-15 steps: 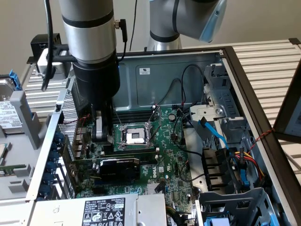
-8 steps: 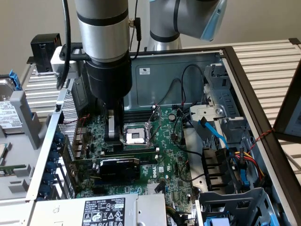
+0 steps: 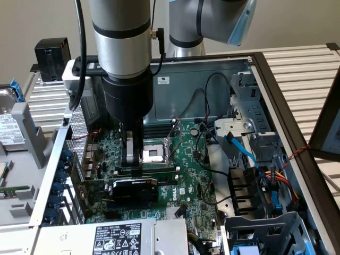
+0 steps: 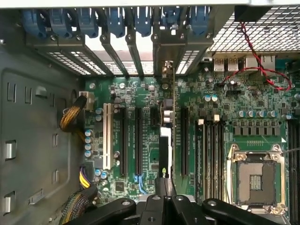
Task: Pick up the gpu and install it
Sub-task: 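Press down on the gpu until it lock into place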
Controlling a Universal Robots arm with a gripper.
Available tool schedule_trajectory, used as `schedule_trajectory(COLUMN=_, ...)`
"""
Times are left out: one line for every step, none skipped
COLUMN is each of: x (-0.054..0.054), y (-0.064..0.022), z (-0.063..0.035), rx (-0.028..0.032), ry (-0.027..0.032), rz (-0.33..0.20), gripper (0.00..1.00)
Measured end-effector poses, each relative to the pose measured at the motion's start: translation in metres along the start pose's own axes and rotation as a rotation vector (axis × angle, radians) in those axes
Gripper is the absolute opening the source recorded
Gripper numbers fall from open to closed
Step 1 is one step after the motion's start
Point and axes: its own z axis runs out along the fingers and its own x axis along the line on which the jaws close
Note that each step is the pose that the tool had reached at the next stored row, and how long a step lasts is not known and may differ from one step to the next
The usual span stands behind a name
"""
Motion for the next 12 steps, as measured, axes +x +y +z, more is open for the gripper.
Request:
schedule_trajectory(x=0.0000, y=-0.0001, z=0.0008, rx=-0.0003, ry=-0.0002, rz=0.000, gripper=0.11)
schedule_trajectory(x=-0.0001, y=-0.0001, z=0.0015, rx=-0.0005, ry=-0.0006, rz=0.000, gripper=0.11)
schedule_trajectory(x=-0.0001, y=-0.0001, z=0.0022, rx=-0.0010, ry=-0.0008, rz=0.000, gripper=0.11)
schedule_trajectory(x=-0.0004, y=-0.0002, z=0.0032, rx=-0.0018, ry=-0.0014, rz=0.000, gripper=0.11)
schedule_trajectory(x=-0.0010, y=-0.0002, z=0.0039, rx=-0.0021, ry=-0.0024, rz=0.000, gripper=0.11)
schedule_trajectory(x=-0.0022, y=-0.0002, z=0.0047, rx=-0.0025, ry=-0.0038, rz=0.000, gripper=0.11)
schedule_trajectory(x=-0.0032, y=-0.0002, z=0.0054, rx=-0.0028, ry=-0.0058, rz=0.000, gripper=0.11)
schedule_trajectory(x=-0.0041, y=0.0000, z=0.0062, rx=-0.0031, ry=-0.0071, rz=0.000, gripper=0.11)
schedule_trajectory(x=-0.0042, y=0.0002, z=0.0069, rx=-0.0036, ry=-0.0073, rz=0.000, gripper=0.11)
schedule_trajectory(x=-0.0042, y=0.0006, z=0.0074, rx=-0.0041, ry=-0.0070, rz=0.000, gripper=0.11)
schedule_trajectory(x=-0.0042, y=0.0008, z=0.0083, rx=-0.0046, ry=-0.0071, rz=0.000, gripper=0.11)
schedule_trajectory(x=-0.0042, y=0.0009, z=0.0091, rx=-0.0053, ry=-0.0070, rz=0.000, gripper=0.11)
